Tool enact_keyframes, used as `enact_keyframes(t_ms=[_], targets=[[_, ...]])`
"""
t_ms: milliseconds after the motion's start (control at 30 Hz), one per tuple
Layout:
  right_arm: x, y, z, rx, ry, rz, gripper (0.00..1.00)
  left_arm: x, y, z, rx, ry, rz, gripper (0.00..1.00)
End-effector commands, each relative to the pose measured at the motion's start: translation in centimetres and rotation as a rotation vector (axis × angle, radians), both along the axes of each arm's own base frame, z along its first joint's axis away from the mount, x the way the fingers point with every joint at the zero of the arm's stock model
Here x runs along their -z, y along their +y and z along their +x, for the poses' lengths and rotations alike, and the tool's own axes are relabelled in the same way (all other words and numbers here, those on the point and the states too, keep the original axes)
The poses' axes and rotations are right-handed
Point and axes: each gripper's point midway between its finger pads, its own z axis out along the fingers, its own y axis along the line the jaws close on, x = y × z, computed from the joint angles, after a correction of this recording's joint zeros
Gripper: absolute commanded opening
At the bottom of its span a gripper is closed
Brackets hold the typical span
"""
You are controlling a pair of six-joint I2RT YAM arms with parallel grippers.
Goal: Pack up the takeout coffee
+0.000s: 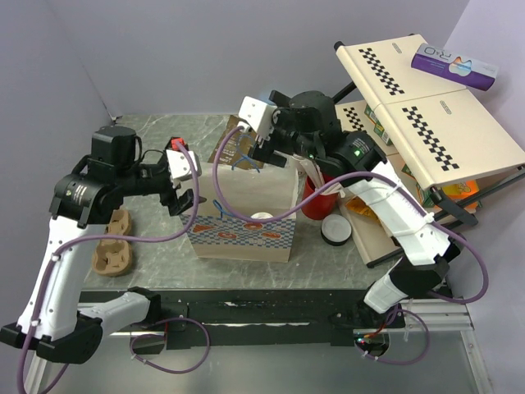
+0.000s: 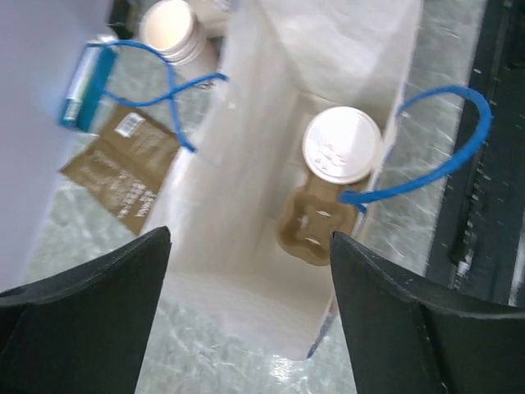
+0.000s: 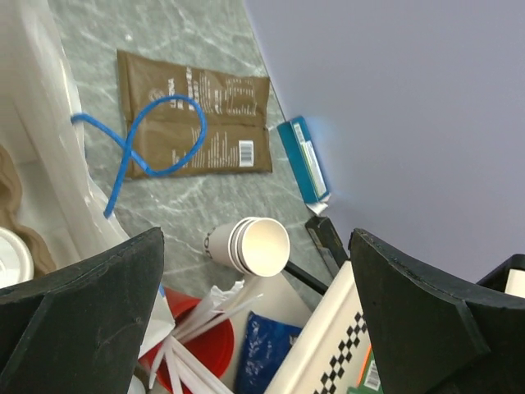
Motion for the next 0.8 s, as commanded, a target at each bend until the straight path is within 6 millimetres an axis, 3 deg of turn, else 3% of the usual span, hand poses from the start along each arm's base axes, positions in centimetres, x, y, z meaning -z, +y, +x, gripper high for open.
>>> enact_keyframes(t_ms=[0,167,333,633,767], targets=[[-2.9,0.4,-0.5,-0.020,0.019,0.137,0.99,-3.7,1.1,1.3,-0.140,-0.093,-0.058,0.85],[-5.1,0.7,-1.1,-0.049,0.018,0.224,0.99,-6.7,2.3,4.4,-0.333,-0.156,-0.143,0.95],[-6.2,0.5,-1.2,-0.052,0.015,0.268,0.99,-8.8,2.8,6.1,-0.416,-0.204,-0.195,0.98],[-6.8,-0.8,-1.0,-0.024,0.055,0.331,0.98,-7.0,0.3,8.0,-0.351,-0.096,-0.224,0.97],[-7.2,-2.5,-0.1,0.023,0.073,0.380,0.98,-7.0,-0.2,9.4,-0.372,-0.074,-0.275,0.98]])
